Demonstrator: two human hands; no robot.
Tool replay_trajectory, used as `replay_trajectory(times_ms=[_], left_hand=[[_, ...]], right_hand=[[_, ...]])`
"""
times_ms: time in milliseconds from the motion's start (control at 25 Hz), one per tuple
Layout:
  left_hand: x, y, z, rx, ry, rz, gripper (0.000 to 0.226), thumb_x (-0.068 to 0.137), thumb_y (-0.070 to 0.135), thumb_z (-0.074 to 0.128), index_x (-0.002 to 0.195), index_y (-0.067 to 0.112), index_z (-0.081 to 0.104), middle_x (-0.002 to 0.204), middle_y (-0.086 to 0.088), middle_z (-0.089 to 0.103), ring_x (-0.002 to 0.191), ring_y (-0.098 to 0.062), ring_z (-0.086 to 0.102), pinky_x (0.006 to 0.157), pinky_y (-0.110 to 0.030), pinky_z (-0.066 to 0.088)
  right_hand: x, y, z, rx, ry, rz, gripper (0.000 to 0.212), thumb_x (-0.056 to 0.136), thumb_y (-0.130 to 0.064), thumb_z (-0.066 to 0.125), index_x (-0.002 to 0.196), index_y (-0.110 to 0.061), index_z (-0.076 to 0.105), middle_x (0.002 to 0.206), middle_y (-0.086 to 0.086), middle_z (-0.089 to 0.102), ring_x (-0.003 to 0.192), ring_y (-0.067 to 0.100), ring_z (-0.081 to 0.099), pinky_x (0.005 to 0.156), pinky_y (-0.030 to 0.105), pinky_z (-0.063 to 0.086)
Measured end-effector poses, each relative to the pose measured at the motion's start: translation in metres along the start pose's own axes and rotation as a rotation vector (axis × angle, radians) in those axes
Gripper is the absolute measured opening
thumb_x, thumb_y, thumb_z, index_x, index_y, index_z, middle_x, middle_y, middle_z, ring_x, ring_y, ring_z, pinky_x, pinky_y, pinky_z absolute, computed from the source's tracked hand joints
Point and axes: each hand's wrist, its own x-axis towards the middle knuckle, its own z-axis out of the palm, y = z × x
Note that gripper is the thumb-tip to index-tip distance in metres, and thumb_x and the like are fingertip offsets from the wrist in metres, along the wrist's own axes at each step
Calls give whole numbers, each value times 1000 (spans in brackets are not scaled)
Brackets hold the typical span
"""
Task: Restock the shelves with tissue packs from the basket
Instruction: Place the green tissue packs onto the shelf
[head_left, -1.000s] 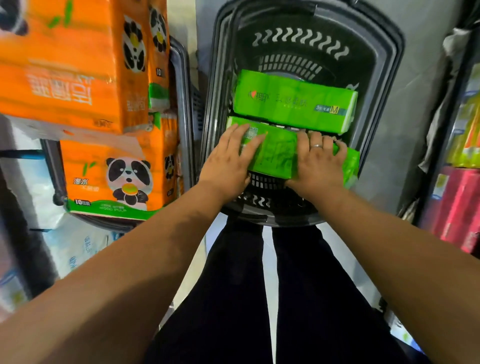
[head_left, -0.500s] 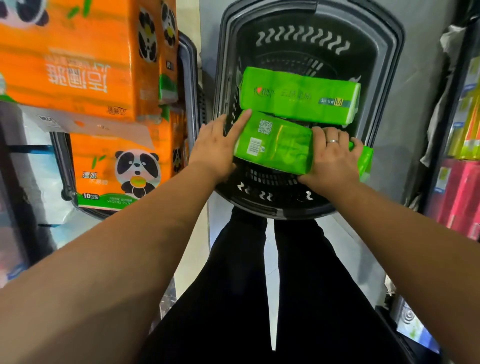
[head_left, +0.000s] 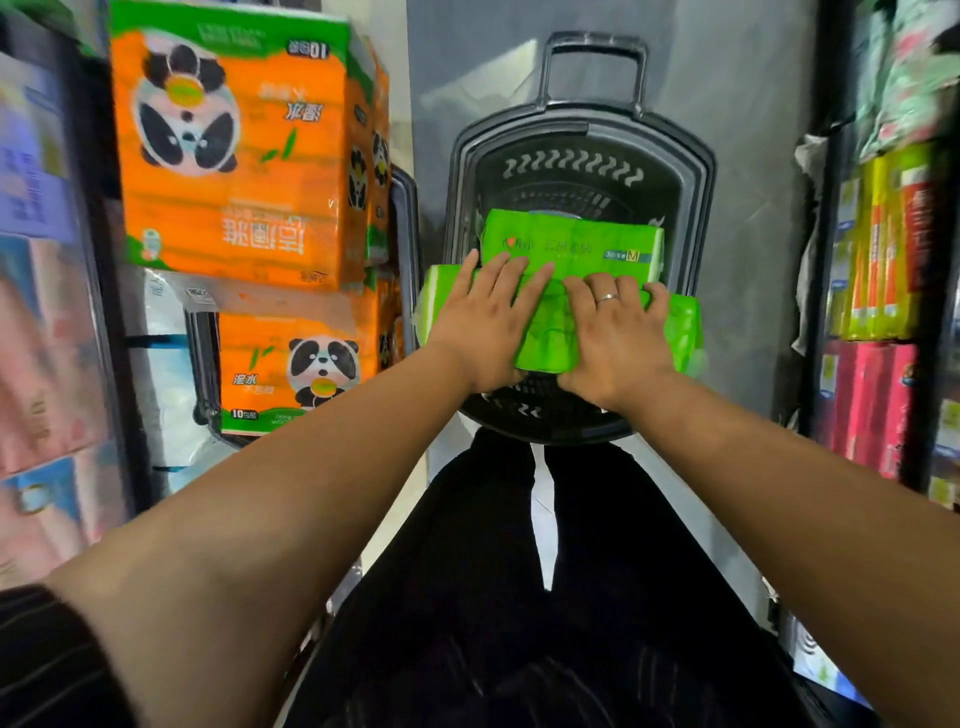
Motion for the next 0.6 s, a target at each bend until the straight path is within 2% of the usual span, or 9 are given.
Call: replay_trajectory(times_ms=[120,240,360,480,600], left_hand=[[-24,-2,-38,-8,144,11,111,64,64,65,152,15,19,133,-15,43,124,-34,41,106,-51,25],[-49,-2,-77,-105,225,-101,108,60,68,57,149,13,28,127,-15,47,115,-34,45,95,-48,32],[-73,-2,-109,-288,206,-277,112,56,72,52,148,14,28,125,-13,47,113,-33,45,89,-45,38],[-101,-1,-131,-567,290,-380,107,55,61,75,143,17,34,123,-12,51,113,-32,48,93,-46,43],[-142,9,-142,-981,379,-474,94,56,41,88,135,18,42,121,-3,57,111,-21,53,96,-39,44]], right_hand=[[-19,-6,-40,3,104,-34,104,51,-46,84,140,-13,42,132,13,50,121,33,46,107,56,24],[-39,-6,-77,29,288,-28,108,48,-45,87,142,-18,41,141,14,47,133,34,41,108,61,22],[-62,-4,-105,64,462,48,106,51,-46,88,143,-22,40,149,13,39,140,31,29,109,61,21],[-76,-5,-123,162,547,66,104,62,-52,81,146,-25,27,156,11,24,144,31,18,109,62,18],[-83,-6,-140,395,458,206,103,72,-58,72,149,-29,11,160,12,9,146,33,16,111,61,14]])
